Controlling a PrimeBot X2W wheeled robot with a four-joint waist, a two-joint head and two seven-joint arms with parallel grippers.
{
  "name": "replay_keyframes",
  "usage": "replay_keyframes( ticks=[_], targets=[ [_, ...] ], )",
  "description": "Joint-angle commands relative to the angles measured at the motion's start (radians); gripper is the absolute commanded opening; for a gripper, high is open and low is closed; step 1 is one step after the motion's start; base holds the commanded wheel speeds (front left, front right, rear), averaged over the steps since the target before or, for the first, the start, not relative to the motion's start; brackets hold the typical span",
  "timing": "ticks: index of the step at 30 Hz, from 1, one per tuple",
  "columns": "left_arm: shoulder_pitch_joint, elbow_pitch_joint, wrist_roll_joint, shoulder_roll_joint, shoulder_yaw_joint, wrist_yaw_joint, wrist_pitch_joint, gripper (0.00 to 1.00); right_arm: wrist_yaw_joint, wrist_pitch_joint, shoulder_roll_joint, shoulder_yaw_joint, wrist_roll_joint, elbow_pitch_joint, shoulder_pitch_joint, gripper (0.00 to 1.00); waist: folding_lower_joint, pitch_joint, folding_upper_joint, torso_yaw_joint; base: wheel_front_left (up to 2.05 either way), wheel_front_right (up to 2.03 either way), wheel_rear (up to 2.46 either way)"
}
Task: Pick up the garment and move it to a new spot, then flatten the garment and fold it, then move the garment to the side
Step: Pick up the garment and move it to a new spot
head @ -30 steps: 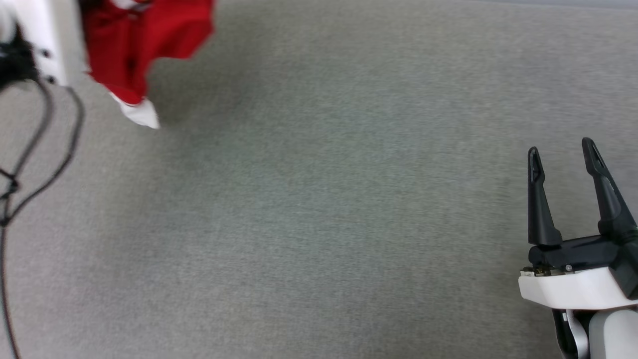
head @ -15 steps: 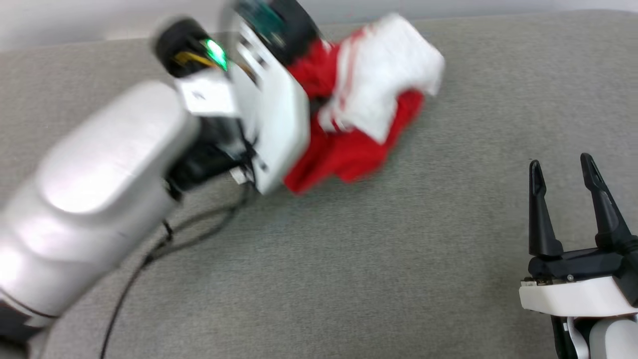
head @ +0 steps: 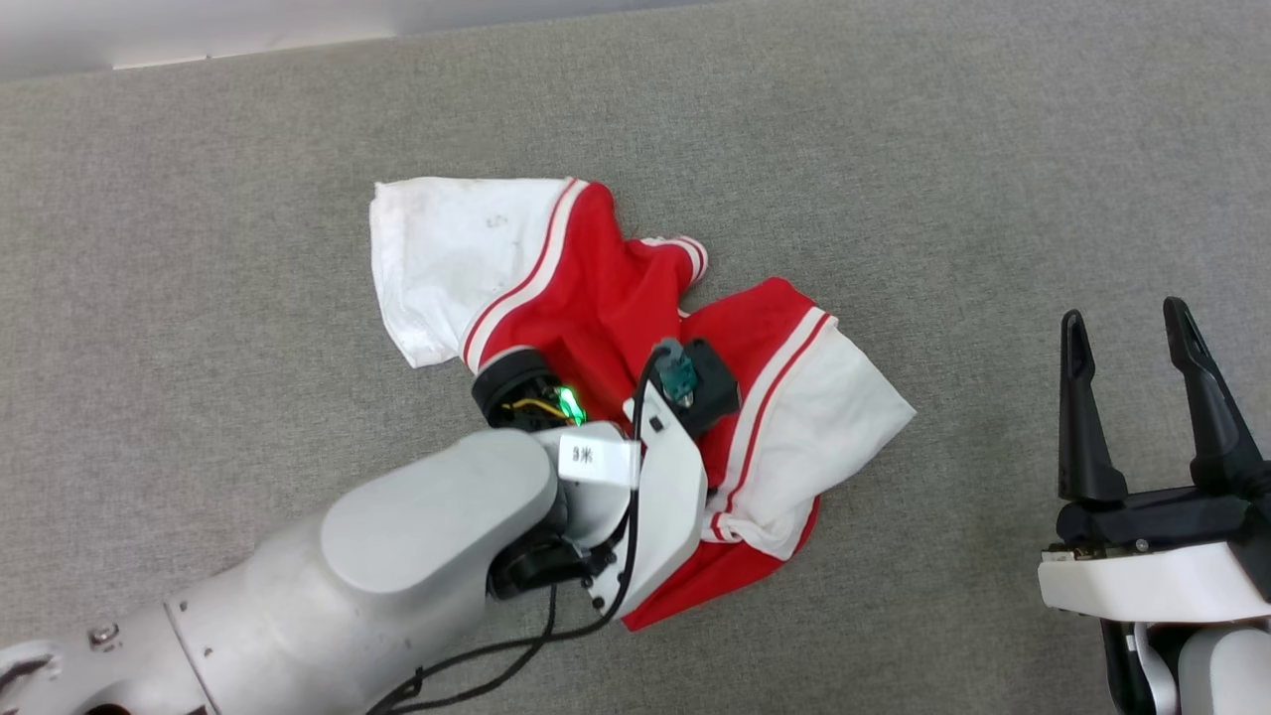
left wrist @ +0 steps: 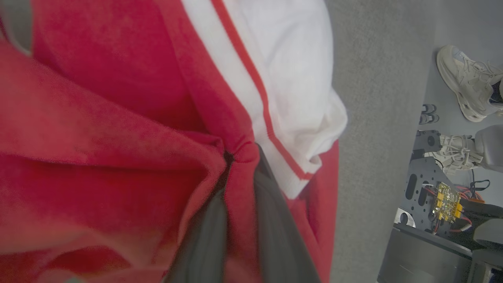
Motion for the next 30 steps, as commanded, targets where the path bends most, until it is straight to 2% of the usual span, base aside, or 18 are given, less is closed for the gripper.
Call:
replay_keyframes(
  ticks=[1,2,3,4,6,7,11,14,17,18,21,22,23,26,30],
  targets=[
    [0.039,0.005,0.018,-0.014,-0.002,0.001,0.014,0.0,-0.001,-0.002,0.004,-0.003,0.004,0.002,-0.007,1.0,0.0001,0.003,0.0,0.0,0.0,0.0,0.0],
    [0.041,0.008,0.026,-0.019,-0.002,0.001,0.0,0.0,-0.001,-0.002,0.004,-0.005,0.003,0.003,-0.007,1.0,0.0001,0.001,0.0,0.003,0.0,0.0,0.0],
    [0.036,0.013,0.031,-0.023,-0.002,0.001,-0.025,0.41,-0.001,-0.002,0.004,-0.007,0.001,0.005,-0.006,1.0,0.0001,-0.003,0.0,0.007,0.0,0.0,0.0],
    [0.026,0.02,0.036,-0.023,-0.002,0.001,-0.057,1.0,-0.001,-0.002,0.004,-0.007,-0.001,0.007,-0.003,1.0,0.0001,-0.008,0.0,0.01,0.0,0.0,0.0],
    [0.003,0.033,0.038,-0.025,0.003,0.001,-0.138,1.0,-0.001,-0.002,0.004,-0.009,-0.007,0.01,0.005,1.0,0.0001,-0.024,0.0,0.02,0.0,0.0,0.0],
    [0.003,0.033,0.038,-0.025,0.003,0.001,-0.138,1.0,-0.001,-0.002,0.004,-0.009,-0.007,0.01,0.005,1.0,0.0001,-0.024,0.0,0.02,0.0,0.0,0.0],
    [-0.011,0.075,0.059,-0.022,0.053,0.002,-0.318,1.0,-0.001,-0.002,0.004,-0.012,-0.01,0.019,0.025,1.0,0.0001,-0.068,0.0,0.042,0.0,0.0,0.0],
    [-0.006,0.095,0.098,-0.019,0.103,0.042,-0.458,1.0,-0.001,-0.002,0.004,-0.015,-0.011,0.025,0.045,1.0,0.0001,-0.103,0.0,0.063,0.0,0.0,0.0],
    [0.023,0.111,0.143,-0.008,0.145,0.118,-0.589,1.0,-0.001,-0.002,0.004,-0.012,-0.011,0.03,0.06,1.0,0.0001,-0.136,0.0,0.083,0.0,0.0,0.0],
    [0.047,0.116,0.174,0.001,0.161,0.17,-0.661,1.0,-0.001,-0.002,0.004,-0.015,-0.01,0.033,0.07,1.0,0.0001,-0.155,0.0,0.099,0.0,0.0,0.0],
    [0.097,0.128,0.2,0.019,0.19,0.251,-0.756,1.0,-0.001,-0.002,0.004,-0.014,-0.012,0.038,0.086,1.0,0.0001,-0.184,0.0,0.122,0.0,0.0,0.0],
    [0.118,0.13,0.208,0.022,0.205,0.28,-0.778,1.0,-0.001,-0.002,0.004,-0.014,-0.012,0.038,0.089,1.0,0.0001,-0.192,0.0,0.129,0.0,0.0,0.0],
    [0.118,0.13,0.208,0.022,0.205,0.28,-0.778,1.0,-0.001,-0.002,0.004,-0.014,-0.012,0.038,0.089,1.0,0.0001,-0.192,0.0,0.129,0.0,0.0,0.0],
    [0.19,0.121,0.231,0.04,0.261,0.366,-0.813,1.0,-0.001,-0.002,0.004,-0.019,-0.011,0.041,0.108,1.0,0.0001,-0.219,0.0,0.149,0.0,0.0,0.0],
    [0.321,0.031,0.305,0.058,0.399,0.471,-0.819,1.0,-0.001,-0.002,0.003,-0.024,-0.01,0.04,0.126,1.0,0.0001,-0.241,0.0,0.172,0.0,0.0,0.0]
  ],
)
